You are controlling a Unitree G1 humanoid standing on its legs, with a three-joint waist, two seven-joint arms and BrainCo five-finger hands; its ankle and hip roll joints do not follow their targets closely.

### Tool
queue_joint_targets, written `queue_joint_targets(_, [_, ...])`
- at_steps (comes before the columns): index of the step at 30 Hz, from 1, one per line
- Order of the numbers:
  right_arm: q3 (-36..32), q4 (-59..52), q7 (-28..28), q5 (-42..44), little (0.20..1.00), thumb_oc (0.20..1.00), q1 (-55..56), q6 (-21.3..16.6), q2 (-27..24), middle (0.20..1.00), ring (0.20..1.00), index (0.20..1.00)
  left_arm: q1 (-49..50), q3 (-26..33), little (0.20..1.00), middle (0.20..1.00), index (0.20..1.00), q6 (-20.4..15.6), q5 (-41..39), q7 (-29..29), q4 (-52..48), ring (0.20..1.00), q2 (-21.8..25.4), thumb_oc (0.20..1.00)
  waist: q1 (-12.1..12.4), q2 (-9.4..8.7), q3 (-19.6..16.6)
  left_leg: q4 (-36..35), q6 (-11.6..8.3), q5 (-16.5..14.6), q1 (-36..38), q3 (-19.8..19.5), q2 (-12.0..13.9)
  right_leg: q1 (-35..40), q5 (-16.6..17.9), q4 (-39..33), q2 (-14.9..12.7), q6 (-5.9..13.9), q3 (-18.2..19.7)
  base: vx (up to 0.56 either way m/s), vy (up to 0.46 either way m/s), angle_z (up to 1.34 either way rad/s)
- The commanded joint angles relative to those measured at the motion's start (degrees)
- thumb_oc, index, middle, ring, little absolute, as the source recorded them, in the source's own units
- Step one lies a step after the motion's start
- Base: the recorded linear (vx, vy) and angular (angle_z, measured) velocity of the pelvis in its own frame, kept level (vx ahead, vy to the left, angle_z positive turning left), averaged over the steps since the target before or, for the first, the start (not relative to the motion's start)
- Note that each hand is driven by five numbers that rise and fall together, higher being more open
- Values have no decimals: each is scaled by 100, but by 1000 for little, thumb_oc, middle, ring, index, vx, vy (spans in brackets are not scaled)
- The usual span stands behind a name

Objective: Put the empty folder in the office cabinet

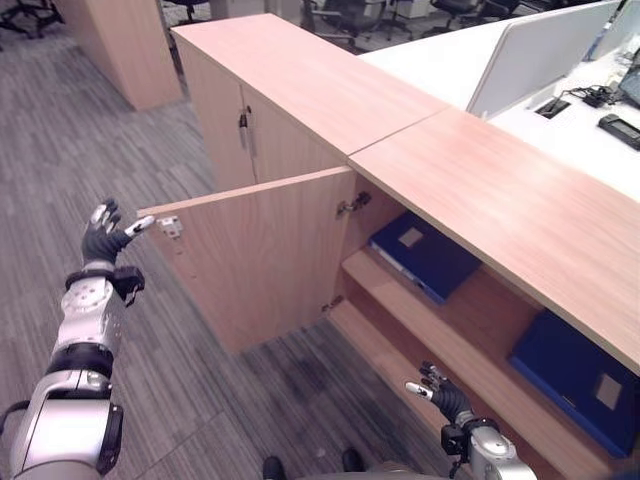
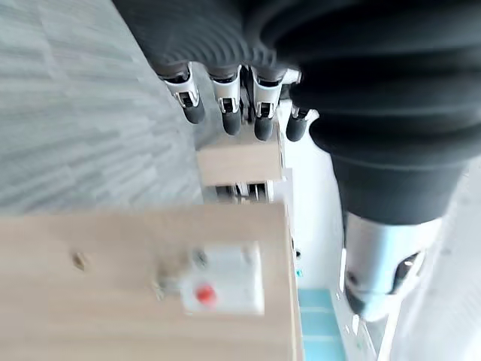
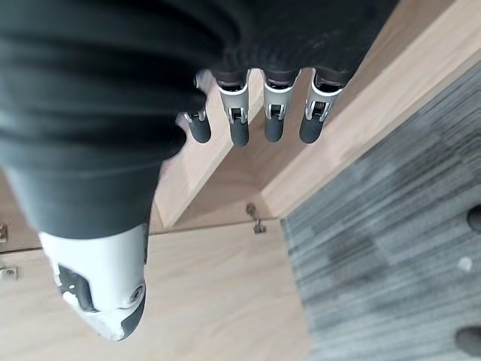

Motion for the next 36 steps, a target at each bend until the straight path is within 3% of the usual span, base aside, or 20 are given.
queue_joint_targets(1, [90, -305, 52, 218, 1000, 1000, -319, -305, -38, 1000, 1000, 1000, -685, -158, 1000, 1000, 1000, -212, 2, -162, 229, 1000, 356, 1000, -9, -169, 151, 54, -215, -704, 444, -164, 75, -669, 616, 269, -720, 777, -77, -73, 3, -19])
queue_joint_targets(10, [254, -236, 37, 228, 1000, 1000, -488, -338, 15, 1000, 1000, 1000, -1238, -470, 1000, 1000, 1000, -154, 109, -251, 692, 1000, 101, 1000, -176, -392, 356, 65, -228, -666, 295, -3, 89, -936, 879, 247, -688, 777, 59, -66, -1, -7])
queue_joint_targets(18, [199, -309, 21, 193, 1000, 1000, -352, -349, 77, 1000, 1000, 1000, -861, -351, 1000, 1000, 1000, -169, 30, -264, 570, 1000, -641, 1000, -212, -467, 393, 59, -187, -695, 304, -7, 27, -997, 864, 261, -741, 777, 46, -7, 2, -1])
queue_joint_targets(24, [50, -394, -2, 130, 1000, 1000, -279, -327, 70, 1000, 1000, 1000, -346, -618, 1000, 1000, 1000, -166, 209, -325, -74, 1000, -1401, 1000, -139, -392, 399, 56, -149, -696, 262, -135, -34, -979, 805, 255, -812, 777, -67, -12, 1, 6])
queue_joint_targets(28, [-115, -509, -50, 95, 1000, 1000, -327, -319, 69, 1000, 1000, 1000, 332, -1189, 1000, 1000, 1000, -151, 664, -452, -1007, 1000, -1874, 1000, 9, -236, 459, 73, -107, -672, 180, -271, -104, -966, 790, 290, -898, 777, -171, -27, 12, 12])
queue_joint_targets(32, [-232, -615, -65, 50, 1000, 1000, -323, -313, 80, 1000, 1000, 1000, 759, -1443, 1000, 1000, 1000, -115, 815, -606, -1580, 1000, -2051, 1000, 85, -131, 525, 83, -76, -668, 143, -336, -178, -953, 815, 298, -968, 777, -249, -46, 27, 16])
queue_joint_targets(36, [-313, -674, -117, 13, 1000, 1000, -459, -293, 84, 1000, 1000, 1000, 1220, -1616, 1000, 1000, 1000, -62, 758, -807, -2359, 1000, -2084, 1000, 179, -22, 706, 125, -79, -584, -27, -299, -198, -1093, 1196, 373, -1007, 777, -288, -118, -38, 9])
